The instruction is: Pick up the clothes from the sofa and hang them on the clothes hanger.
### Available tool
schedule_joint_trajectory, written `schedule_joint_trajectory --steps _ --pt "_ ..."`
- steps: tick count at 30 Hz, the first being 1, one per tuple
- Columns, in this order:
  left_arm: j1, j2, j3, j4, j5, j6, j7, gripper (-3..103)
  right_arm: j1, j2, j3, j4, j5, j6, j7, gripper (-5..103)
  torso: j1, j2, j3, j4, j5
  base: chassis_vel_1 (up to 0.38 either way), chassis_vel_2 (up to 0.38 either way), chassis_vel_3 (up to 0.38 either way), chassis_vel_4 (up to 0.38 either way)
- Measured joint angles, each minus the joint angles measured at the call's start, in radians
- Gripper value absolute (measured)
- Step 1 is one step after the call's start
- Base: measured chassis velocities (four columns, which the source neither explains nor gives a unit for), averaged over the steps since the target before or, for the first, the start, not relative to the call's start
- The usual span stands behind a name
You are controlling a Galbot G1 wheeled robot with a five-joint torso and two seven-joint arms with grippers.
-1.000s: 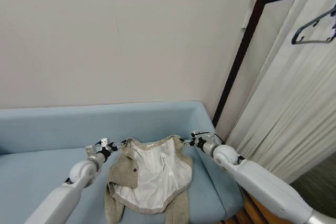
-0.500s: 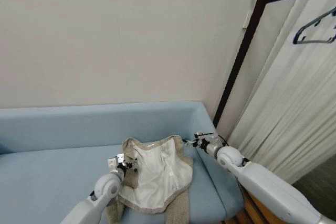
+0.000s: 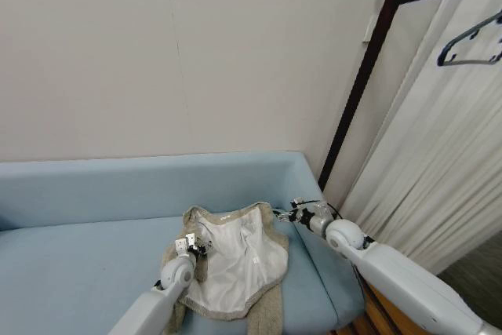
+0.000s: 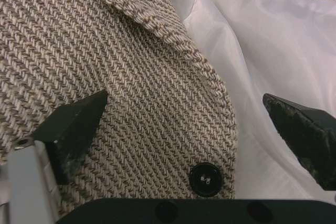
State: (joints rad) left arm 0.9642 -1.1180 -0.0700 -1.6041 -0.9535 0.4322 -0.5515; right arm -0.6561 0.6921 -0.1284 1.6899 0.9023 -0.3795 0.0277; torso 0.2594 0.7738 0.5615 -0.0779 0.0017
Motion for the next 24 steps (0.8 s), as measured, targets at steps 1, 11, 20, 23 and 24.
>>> schedule_joint_trajectory --steps 1,11,20,23,24 --pt "0.000 0.000 0.000 0.000 0.000 0.000 0.000 95 0.000 0.000 0.000 0.000 0.000 0.000 0.000 100 0.000 0.000 0.000 0.0000 0.0000 0.000 0.000 0.000 0.000" --pt "-0.013 -0.021 0.022 0.021 0.031 -0.023 0.015 58 -0.006 0.001 0.000 -0.008 -0.011 -0.005 -0.005 100 0.000 0.000 0.000 -0.0001 -0.0002 0.000 0.000 0.000 0.000" --pt "-0.012 -0.023 0.027 0.021 0.036 -0.024 0.011 26 -0.006 0.001 0.005 -0.010 -0.014 -0.005 -0.003 100 0.000 0.000 0.000 0.0001 -0.0002 0.000 0.000 0.000 0.000" --pt "-0.012 -0.025 0.022 0.031 0.039 -0.029 0.011 15 -0.012 -0.002 0.008 -0.006 -0.014 -0.006 -0.003 100 0.000 0.000 0.000 0.0000 -0.0002 0.000 0.000 0.000 0.000" --pt "-0.012 -0.026 0.020 0.035 0.040 -0.031 0.011 10 -0.014 -0.002 0.009 -0.005 -0.014 -0.006 -0.003 100 0.000 0.000 0.000 0.0000 -0.0002 0.000 0.000 0.000 0.000"
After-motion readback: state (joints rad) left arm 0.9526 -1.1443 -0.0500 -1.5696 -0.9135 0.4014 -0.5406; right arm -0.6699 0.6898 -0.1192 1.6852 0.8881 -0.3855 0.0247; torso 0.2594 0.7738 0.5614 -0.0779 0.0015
